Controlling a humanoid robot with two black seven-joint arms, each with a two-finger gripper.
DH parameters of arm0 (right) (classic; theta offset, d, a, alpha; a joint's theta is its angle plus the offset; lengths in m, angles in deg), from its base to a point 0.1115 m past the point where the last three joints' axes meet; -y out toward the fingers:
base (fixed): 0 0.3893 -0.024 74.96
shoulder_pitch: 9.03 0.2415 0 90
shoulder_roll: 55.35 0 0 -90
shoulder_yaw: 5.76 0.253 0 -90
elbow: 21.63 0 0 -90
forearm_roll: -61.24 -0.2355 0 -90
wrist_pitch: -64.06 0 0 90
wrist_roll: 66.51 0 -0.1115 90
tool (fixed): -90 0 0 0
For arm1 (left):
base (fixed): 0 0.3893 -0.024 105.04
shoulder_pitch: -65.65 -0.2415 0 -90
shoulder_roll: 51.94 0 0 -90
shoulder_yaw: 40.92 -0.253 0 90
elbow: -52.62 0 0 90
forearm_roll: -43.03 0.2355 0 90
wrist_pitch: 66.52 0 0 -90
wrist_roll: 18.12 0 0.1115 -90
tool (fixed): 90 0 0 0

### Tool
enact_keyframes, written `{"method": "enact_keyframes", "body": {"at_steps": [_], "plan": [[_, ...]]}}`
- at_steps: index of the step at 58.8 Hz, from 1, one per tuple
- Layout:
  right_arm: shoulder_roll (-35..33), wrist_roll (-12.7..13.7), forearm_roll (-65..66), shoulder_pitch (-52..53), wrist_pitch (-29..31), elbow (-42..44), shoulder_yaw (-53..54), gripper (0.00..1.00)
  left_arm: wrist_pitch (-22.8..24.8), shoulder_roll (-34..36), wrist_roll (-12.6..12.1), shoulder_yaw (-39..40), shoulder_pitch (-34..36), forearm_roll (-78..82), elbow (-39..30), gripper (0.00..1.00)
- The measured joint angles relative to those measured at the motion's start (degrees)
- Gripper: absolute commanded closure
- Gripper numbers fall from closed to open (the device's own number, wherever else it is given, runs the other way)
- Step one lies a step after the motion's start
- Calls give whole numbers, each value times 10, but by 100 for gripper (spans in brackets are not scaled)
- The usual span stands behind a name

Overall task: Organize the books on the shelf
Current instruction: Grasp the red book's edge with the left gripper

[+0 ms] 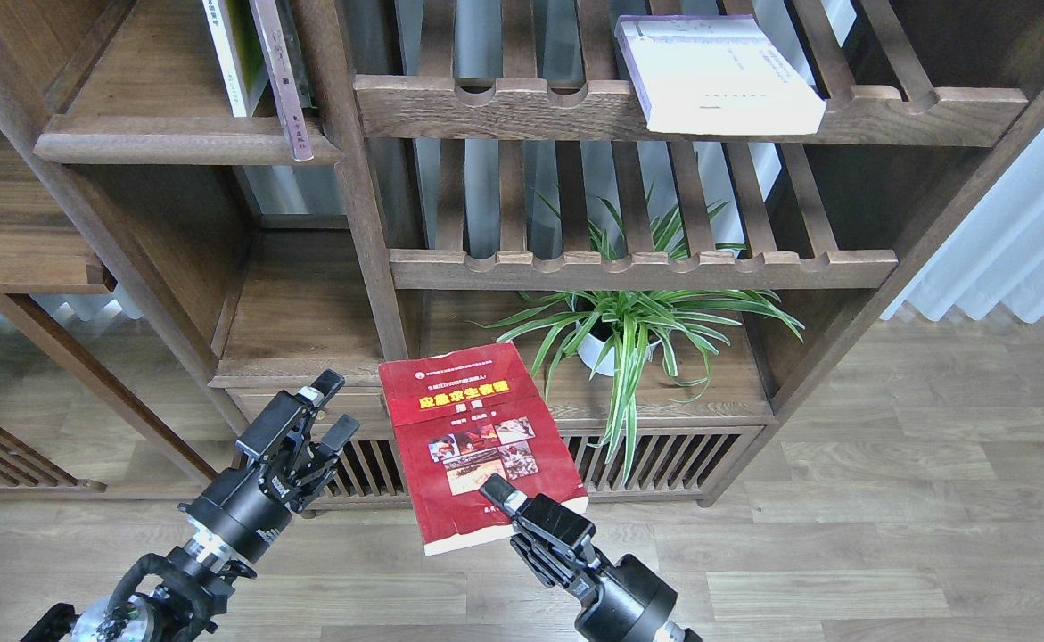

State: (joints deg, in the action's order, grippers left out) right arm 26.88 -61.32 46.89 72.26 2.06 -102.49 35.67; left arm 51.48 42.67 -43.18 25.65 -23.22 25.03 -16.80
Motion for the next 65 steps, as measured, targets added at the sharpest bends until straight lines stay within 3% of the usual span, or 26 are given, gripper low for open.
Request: {"method": "enact_keyframes", "body": {"at_steps": [24,30,35,36,40,55,65], "plan": [[2,1,-2,38,0,12,-25,89,0,-1,6,-43,12,-1,-17,1],[2,1,-2,41,0,16,-26,89,0,-1,8,-54,19,-1,-20,5],[1,1,-3,43,0,17,-26,89,0,0,9,-58,22,0,-20,12],[1,1,-3,43,0,17,-27,89,0,1,9,-59,22,0,-20,18],[-1,1,-4,47,0,18,-27,89,0,4,9,-62,23,0,-20,26],[-6,1,-4,49,0,18,-27,89,0,29,8,-86,27,0,-19,49],[-6,1,-4,49,0,18,-27,89,0,42,8,-105,30,-13,-19,79]]}}
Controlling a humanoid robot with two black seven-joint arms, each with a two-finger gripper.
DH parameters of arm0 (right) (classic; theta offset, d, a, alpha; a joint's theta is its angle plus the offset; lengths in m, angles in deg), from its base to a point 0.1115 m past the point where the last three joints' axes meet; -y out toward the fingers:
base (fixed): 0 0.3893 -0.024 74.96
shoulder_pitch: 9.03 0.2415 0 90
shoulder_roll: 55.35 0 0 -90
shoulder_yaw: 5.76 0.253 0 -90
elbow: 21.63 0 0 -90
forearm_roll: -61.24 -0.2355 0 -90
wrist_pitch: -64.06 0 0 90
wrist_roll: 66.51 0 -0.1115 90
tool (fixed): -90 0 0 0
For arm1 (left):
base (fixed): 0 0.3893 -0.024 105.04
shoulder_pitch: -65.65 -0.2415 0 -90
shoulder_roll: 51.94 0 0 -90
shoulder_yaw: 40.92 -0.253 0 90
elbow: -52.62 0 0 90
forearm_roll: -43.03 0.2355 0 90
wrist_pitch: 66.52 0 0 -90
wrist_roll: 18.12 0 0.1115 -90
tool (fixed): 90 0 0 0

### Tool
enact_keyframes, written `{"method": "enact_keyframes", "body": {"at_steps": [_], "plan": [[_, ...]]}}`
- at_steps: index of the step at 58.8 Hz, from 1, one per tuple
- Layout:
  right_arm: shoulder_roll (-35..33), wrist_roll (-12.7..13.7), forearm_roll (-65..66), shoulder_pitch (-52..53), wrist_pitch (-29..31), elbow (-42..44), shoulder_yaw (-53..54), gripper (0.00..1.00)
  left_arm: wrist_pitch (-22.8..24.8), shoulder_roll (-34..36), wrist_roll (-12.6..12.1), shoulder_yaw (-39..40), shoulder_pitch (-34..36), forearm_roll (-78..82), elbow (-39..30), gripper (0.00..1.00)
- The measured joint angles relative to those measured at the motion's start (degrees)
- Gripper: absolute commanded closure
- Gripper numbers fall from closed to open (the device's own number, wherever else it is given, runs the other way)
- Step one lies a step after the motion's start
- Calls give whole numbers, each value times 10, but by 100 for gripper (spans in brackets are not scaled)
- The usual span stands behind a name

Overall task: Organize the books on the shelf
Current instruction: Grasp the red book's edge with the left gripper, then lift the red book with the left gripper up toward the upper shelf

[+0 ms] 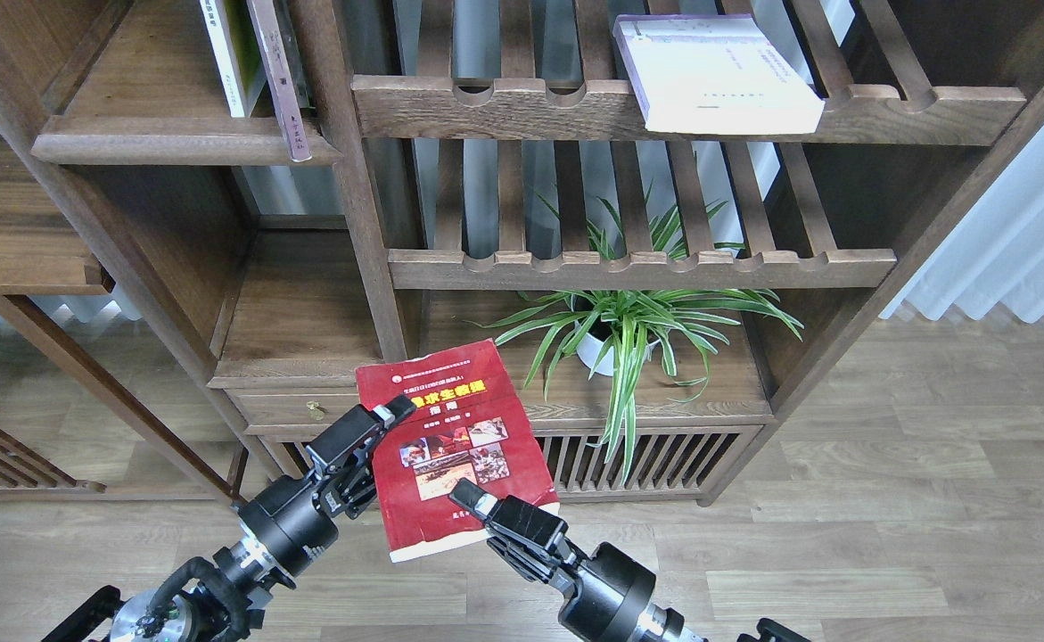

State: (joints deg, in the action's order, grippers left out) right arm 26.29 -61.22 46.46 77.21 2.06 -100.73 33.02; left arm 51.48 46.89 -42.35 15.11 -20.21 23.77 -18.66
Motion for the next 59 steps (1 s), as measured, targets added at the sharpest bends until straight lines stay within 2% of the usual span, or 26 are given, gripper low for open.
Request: {"method": "enact_keyframes", "body": {"at_steps": [7,27,44,48,50,51,53,55,59], "plan": [[0,0,0,0,0,0,0,89,0,2,0,-8,2,-19,0,91],[-2,0,0,-2,0,-2,-1,87,0,6,-2,-11,2,-25,0,92],[-10,0,-13,29,0,21,3,85,0,39,-2,-11,-7,-25,-7,92],[-10,0,-16,34,0,25,3,77,0,45,-2,-10,-10,-25,-9,92],[-10,0,-16,35,0,26,3,68,0,46,-2,-10,-10,-25,-9,92],[-10,0,-16,35,0,26,3,59,0,47,-2,-10,-11,-25,-10,92],[-9,-1,-16,35,0,27,3,53,0,48,-2,-9,-11,-25,-10,92],[-8,-2,-15,35,0,27,4,42,0,50,1,-4,-12,-26,-10,93],[-6,-3,-7,35,0,27,4,29,0,50,2,-2,-12,-26,-10,93]]}}
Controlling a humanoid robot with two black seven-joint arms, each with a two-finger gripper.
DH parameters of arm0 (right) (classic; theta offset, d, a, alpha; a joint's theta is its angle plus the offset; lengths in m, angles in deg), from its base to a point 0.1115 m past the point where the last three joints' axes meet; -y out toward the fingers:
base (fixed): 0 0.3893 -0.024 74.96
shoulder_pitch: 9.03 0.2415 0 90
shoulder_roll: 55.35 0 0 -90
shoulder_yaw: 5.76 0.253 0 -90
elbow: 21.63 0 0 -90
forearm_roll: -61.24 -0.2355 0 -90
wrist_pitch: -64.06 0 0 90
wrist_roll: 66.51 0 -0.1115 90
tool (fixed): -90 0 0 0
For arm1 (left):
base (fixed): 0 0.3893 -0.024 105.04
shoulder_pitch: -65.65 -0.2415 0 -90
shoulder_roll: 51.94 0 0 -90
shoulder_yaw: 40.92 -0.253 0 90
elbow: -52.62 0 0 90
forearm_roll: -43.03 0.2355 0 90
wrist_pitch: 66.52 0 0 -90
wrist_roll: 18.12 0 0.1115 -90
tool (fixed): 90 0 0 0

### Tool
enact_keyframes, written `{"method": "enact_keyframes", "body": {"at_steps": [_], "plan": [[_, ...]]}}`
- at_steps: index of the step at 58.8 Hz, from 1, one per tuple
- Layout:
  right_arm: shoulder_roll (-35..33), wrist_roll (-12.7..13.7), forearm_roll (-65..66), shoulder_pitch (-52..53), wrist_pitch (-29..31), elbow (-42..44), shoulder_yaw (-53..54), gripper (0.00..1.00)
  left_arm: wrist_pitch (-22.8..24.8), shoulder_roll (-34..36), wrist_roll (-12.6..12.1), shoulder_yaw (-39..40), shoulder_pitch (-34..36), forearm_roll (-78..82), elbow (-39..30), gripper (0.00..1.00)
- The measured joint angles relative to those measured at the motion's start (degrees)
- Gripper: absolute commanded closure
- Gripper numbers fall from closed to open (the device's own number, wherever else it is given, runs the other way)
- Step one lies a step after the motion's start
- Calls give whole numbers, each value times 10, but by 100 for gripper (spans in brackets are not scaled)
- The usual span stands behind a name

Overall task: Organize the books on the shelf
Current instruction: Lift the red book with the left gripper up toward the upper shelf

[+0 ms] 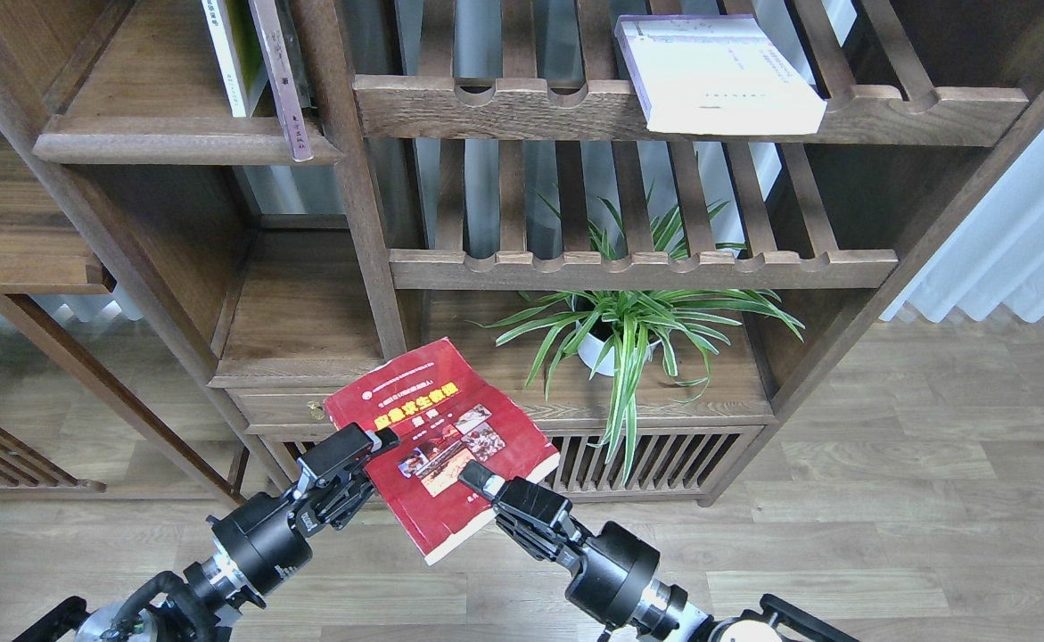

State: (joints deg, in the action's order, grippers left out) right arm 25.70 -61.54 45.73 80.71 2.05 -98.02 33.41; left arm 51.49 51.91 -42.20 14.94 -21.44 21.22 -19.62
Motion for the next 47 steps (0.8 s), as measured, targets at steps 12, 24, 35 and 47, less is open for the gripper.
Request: {"method": "enact_keyframes", "body": {"at_steps": [12,24,35,47], "plan": [[-8,-5,22,-5,0,0,21,11,-1,-2,-2,8,0,4,-2,94],[-15,-7,23,-13,0,0,62,7,-1,17,-3,49,-29,5,-27,94],[-3,-7,24,-11,0,4,66,2,0,67,-2,93,-68,4,-66,94],[7,-7,24,-9,0,9,67,1,0,108,-3,124,-99,17,-68,94]]}}
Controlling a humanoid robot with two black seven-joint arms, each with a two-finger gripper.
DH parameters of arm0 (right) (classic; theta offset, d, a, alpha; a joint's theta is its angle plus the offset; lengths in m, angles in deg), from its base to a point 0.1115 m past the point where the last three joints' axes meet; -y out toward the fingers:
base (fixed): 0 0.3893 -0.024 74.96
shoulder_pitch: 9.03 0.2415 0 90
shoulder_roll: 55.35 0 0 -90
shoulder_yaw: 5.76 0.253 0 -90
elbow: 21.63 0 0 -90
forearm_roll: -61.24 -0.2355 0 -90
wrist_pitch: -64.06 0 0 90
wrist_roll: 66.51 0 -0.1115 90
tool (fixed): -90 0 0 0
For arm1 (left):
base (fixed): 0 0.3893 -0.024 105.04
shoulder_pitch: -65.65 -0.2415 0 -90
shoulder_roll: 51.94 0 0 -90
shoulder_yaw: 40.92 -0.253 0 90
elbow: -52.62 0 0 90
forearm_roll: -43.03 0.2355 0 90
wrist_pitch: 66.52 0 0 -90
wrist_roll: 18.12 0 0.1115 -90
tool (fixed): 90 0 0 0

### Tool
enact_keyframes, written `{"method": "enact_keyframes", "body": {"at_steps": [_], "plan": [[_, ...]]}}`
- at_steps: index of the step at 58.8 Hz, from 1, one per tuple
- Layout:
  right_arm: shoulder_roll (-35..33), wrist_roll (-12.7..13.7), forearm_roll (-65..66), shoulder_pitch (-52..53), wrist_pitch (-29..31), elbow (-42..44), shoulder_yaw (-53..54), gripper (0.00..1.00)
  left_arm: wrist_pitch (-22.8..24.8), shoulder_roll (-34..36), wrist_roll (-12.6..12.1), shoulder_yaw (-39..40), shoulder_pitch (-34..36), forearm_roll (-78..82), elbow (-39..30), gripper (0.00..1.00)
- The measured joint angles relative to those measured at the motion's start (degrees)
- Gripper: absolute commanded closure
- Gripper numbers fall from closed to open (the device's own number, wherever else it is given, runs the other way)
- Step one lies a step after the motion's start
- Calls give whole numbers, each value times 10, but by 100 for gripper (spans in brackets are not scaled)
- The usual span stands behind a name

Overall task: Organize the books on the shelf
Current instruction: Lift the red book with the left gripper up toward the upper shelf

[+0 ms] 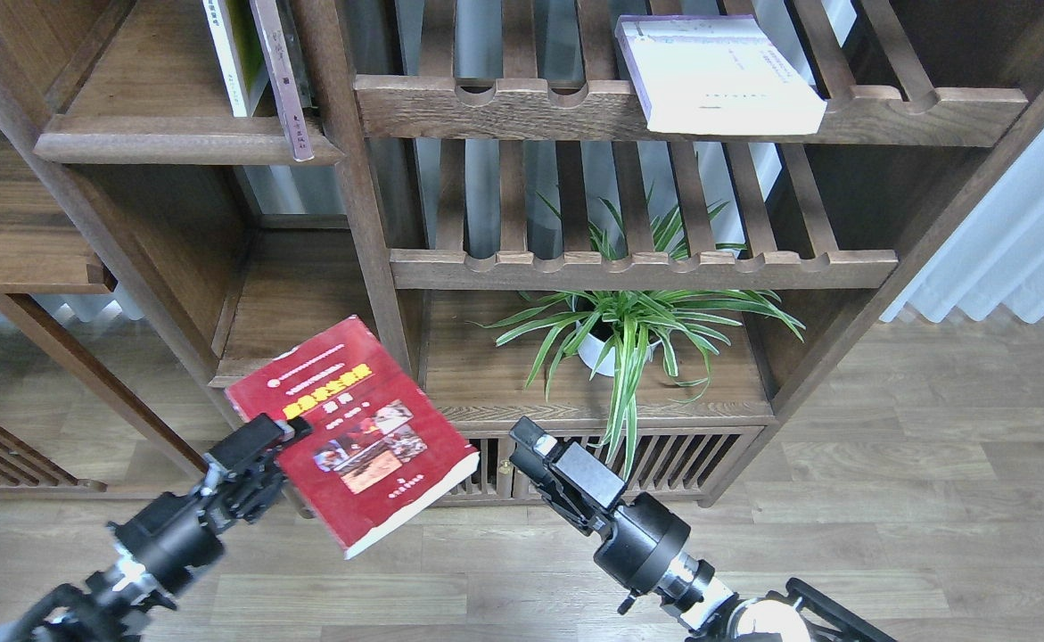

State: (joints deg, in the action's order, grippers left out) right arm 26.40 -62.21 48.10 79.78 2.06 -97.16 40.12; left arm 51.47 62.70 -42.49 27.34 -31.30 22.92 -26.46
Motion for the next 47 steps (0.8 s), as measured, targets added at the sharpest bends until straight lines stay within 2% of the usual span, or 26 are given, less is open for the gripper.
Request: {"method": "enact_keyframes", "body": {"at_steps": [22,38,47], "plan": [[23,0,0,0,0,17,-1,1,0,11,-4,160,-37,74,0,94],[32,0,0,-1,0,22,-1,1,0,16,-3,205,-41,74,0,94],[33,0,0,-4,0,23,-5,1,0,17,-1,212,-19,70,0,94]]}}
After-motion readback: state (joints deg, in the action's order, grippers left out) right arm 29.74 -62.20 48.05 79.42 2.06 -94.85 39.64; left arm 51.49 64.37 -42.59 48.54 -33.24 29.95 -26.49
